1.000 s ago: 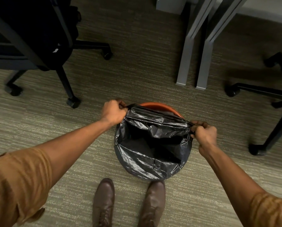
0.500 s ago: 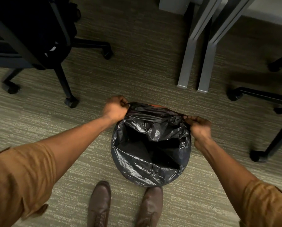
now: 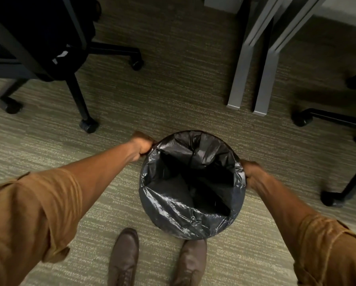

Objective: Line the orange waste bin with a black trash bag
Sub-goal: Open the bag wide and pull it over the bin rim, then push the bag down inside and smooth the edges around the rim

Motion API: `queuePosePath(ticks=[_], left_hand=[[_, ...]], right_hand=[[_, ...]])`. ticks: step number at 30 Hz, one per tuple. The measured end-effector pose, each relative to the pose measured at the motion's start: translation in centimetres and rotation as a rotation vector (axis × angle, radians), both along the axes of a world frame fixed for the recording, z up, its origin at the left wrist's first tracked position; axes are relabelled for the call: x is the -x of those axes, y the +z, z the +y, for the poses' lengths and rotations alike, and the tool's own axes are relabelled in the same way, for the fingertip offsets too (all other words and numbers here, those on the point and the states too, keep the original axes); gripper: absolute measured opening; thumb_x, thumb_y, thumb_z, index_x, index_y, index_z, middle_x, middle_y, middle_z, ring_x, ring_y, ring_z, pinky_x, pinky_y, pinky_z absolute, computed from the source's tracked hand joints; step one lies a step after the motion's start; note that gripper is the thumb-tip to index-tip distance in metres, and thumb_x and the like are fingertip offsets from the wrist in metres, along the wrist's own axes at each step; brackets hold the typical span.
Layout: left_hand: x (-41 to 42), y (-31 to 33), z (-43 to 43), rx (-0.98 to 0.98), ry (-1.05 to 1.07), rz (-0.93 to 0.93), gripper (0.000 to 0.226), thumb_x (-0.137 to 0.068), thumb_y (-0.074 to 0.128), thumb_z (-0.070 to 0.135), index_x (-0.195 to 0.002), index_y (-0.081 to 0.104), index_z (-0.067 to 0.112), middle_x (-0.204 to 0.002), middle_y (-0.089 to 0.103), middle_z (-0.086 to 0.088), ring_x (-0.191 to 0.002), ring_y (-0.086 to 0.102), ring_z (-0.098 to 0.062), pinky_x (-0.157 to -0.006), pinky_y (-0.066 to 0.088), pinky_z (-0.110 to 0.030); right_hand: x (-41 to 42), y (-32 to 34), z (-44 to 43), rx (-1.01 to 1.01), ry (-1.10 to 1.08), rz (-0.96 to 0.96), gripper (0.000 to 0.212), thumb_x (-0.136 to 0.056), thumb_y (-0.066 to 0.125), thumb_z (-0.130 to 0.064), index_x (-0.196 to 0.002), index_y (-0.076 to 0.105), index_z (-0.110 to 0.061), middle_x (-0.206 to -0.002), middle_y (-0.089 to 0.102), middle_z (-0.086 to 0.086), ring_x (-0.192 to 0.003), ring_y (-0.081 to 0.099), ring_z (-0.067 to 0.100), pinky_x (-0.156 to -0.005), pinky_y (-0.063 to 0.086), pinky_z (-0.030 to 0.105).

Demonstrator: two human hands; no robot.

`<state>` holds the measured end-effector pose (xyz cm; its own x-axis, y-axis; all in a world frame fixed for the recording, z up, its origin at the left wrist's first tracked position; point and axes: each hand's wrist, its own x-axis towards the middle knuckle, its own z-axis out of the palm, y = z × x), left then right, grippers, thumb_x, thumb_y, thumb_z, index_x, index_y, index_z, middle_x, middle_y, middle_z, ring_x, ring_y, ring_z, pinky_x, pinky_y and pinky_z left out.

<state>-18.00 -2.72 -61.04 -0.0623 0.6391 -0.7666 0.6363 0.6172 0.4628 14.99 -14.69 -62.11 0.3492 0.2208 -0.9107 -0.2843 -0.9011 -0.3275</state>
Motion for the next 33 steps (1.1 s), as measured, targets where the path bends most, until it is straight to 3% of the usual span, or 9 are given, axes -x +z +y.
queuePosePath(ticks=[4, 7, 11, 14, 18, 24, 26, 28, 33], left_hand=[[1.0, -0.8, -1.3, 0.039, 0.122, -0.052, 0.022, -0.098, 0.066, -0.004, -0.117, 0.077, -0.008, -0.120, 0.078, -0.025, -0.112, 0.076, -0.040, -0.094, 0.063, -0.046], [1.3, -0.4, -1.9, -0.014, 0.142, 0.036, 0.020, -0.101, 0.058, -0.001, -0.112, 0.074, -0.003, -0.113, 0.077, -0.021, -0.115, 0.074, -0.041, -0.085, 0.064, -0.046], [1.9, 1.7, -2.3, -0.363, 0.010, 0.287, 0.027, -0.109, 0.060, 0.024, -0.121, 0.074, 0.005, -0.125, 0.076, -0.020, -0.118, 0.070, -0.038, -0.085, 0.049, -0.037], [1.9, 4.6, -4.4, -0.748, -0.370, 0.339, 0.038, -0.112, 0.053, 0.040, -0.126, 0.067, 0.008, -0.126, 0.067, -0.015, -0.113, 0.064, -0.031, -0.092, 0.051, -0.041], [0.2, 7.7, -8.5, -1.013, -0.959, 0.277, 0.040, -0.110, 0.055, 0.043, -0.112, 0.075, 0.009, -0.120, 0.071, -0.012, -0.114, 0.064, -0.031, -0.095, 0.051, -0.047], [-3.9, 7.9, -13.6, -0.565, -1.430, 0.302, 0.061, -0.113, 0.029, 0.052, -0.130, 0.070, 0.010, -0.127, 0.077, -0.014, -0.136, 0.060, -0.034, -0.131, 0.025, -0.055], [-4.5, 7.7, -14.6, -0.360, -1.454, 0.395, 0.067, -0.109, 0.035, 0.058, -0.140, 0.065, 0.007, -0.144, 0.070, -0.019, -0.154, 0.044, -0.041, -0.136, 0.007, -0.060], [-4.8, 7.7, -15.2, -0.143, -1.487, 0.516, 0.085, -0.104, 0.032, 0.072, -0.150, 0.062, 0.008, -0.159, 0.058, -0.022, -0.165, 0.024, -0.047, -0.133, -0.008, -0.066], [-3.8, 7.5, -15.7, 0.134, -1.590, 0.664, 0.112, -0.092, 0.018, 0.093, -0.164, 0.047, 0.012, -0.178, 0.032, -0.019, -0.167, -0.011, -0.054, -0.120, -0.032, -0.073]], right_hand=[[0.1, -0.4, -1.6, -0.027, -0.088, 0.240, 0.021, -0.104, 0.053, -0.006, -0.098, 0.068, 0.008, -0.087, 0.068, 0.023, -0.075, 0.070, 0.035, -0.088, 0.063, 0.050], [-0.3, -0.4, -2.6, -0.071, -0.110, 0.314, 0.036, -0.109, 0.047, -0.011, -0.131, 0.061, 0.013, -0.125, 0.064, 0.034, -0.119, 0.063, 0.045, -0.115, 0.047, 0.060], [-0.2, 0.9, -3.5, -0.111, 0.219, -0.375, 0.038, -0.108, 0.059, -0.037, -0.097, 0.070, -0.003, -0.105, 0.072, 0.024, -0.079, 0.064, 0.028, -0.070, 0.051, 0.035], [0.3, 3.5, -3.8, -0.323, 0.279, -0.827, 0.042, -0.109, 0.050, -0.048, -0.116, 0.065, -0.009, -0.106, 0.071, 0.017, -0.093, 0.068, 0.036, -0.077, 0.049, 0.038], [2.8, 7.6, -3.8, -0.760, 0.589, -1.028, 0.038, -0.106, 0.057, -0.038, -0.134, 0.055, -0.013, -0.135, 0.053, 0.021, -0.114, 0.056, 0.025, -0.085, 0.045, 0.029], [9.3, 10.0, -5.0, -0.939, 1.503, -0.988, 0.029, -0.083, 0.072, -0.007, -0.111, 0.073, -0.007, -0.124, 0.065, 0.018, -0.113, 0.058, 0.037, -0.087, 0.054, 0.045], [10.5, 9.6, -5.3, -0.705, 1.785, -0.883, 0.042, -0.088, 0.067, -0.024, -0.127, 0.069, -0.007, -0.139, 0.062, 0.020, -0.134, 0.051, 0.042, -0.104, 0.048, 0.050], [10.8, 8.6, -5.3, -0.456, 1.958, -0.781, 0.066, -0.095, 0.058, -0.042, -0.153, 0.051, -0.011, -0.168, 0.037, 0.021, -0.161, 0.020, 0.043, -0.127, 0.026, 0.052], [9.6, 6.0, -4.4, -0.004, 2.259, -0.808, 0.112, -0.086, 0.049, -0.082, -0.170, 0.017, -0.016, -0.178, 0.005, 0.018, -0.163, -0.013, 0.043, -0.130, -0.006, 0.058]])
